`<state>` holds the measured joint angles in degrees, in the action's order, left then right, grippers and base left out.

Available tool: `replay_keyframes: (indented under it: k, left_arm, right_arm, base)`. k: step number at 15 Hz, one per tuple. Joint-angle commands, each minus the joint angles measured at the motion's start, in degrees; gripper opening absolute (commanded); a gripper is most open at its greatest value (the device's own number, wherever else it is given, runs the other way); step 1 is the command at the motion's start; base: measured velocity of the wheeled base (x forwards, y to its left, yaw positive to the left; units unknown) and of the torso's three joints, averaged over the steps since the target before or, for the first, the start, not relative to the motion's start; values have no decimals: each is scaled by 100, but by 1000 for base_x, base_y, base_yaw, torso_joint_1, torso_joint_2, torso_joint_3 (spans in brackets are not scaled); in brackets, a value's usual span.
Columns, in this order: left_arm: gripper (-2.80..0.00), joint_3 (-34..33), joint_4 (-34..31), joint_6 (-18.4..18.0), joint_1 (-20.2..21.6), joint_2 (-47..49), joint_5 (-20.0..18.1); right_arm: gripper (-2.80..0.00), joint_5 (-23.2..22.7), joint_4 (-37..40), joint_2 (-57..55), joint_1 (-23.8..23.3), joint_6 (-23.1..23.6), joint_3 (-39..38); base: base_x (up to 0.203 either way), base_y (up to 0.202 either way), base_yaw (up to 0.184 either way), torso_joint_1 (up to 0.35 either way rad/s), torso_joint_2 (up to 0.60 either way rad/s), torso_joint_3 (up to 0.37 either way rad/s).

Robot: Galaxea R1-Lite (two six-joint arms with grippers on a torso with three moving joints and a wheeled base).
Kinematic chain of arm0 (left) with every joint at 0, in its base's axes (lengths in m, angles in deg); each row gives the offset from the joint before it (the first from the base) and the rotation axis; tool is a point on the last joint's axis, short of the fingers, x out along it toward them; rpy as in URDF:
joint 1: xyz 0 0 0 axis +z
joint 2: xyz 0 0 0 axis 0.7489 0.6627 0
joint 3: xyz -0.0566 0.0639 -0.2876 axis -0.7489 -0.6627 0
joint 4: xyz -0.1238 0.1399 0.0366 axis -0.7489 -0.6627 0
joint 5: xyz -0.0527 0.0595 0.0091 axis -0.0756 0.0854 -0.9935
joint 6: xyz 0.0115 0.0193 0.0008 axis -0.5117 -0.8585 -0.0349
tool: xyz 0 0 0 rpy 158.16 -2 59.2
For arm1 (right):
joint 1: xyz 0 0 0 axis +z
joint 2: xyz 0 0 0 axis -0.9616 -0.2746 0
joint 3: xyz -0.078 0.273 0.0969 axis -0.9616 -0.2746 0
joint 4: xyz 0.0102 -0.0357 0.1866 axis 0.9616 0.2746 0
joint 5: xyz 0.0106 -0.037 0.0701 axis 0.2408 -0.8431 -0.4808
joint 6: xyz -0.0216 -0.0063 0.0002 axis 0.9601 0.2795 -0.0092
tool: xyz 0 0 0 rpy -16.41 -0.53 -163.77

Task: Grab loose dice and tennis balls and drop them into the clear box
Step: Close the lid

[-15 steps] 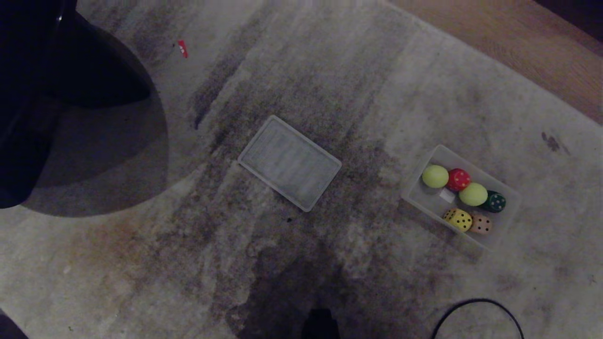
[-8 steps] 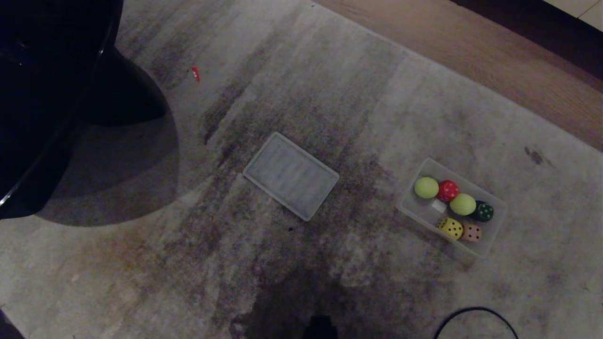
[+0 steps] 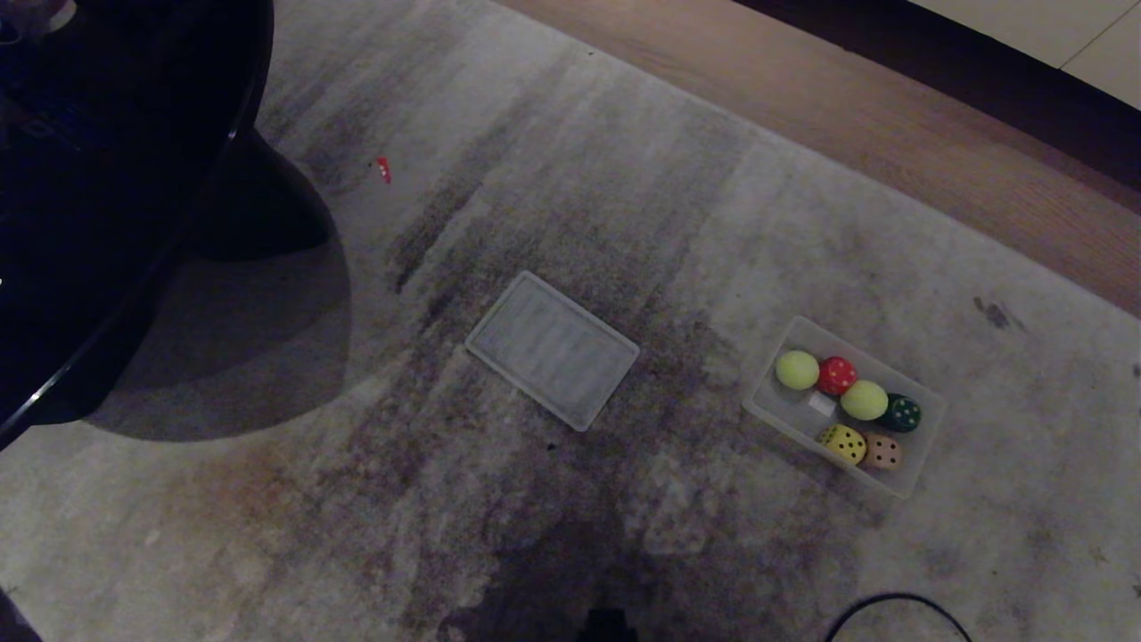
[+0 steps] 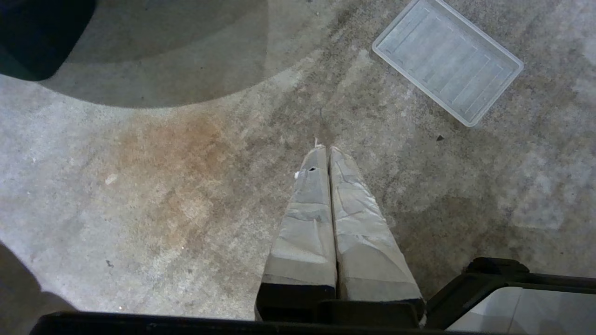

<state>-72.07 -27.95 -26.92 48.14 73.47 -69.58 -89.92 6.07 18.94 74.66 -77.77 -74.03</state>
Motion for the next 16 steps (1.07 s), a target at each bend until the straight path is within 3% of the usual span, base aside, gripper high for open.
replay_keyframes:
  k: [1, 5, 9, 12, 16]
  left_arm:
    - [-280, -9, 5, -19, 0, 9, 12]
    - [-280, -9, 5, -45, 0, 9, 3]
    - [-280, -9, 5, -45, 0, 9, 3]
    - [-280, -9, 5, -45, 0, 9, 3]
    - [-280, -9, 5, -45, 0, 9, 3]
  right_arm:
    - [-280, 0, -1, -10, 2, 1, -1]
    - [-280, 0, -1, -10, 2, 1, -1]
    - [-280, 0, 8, -10, 2, 1, -1]
    - [-280, 0, -1, -10, 2, 1, -1]
    - [-280, 0, 17, -10, 2, -17, 8]
  base:
    - [0, 0, 0, 0, 0, 0]
    - [0, -2, 14, 36, -203, -176]
    - [3, -9, 148, 134, -373, -231]
    - [2, -8, 130, 46, -80, -42]
    - [1, -1, 14, -27, 164, 112]
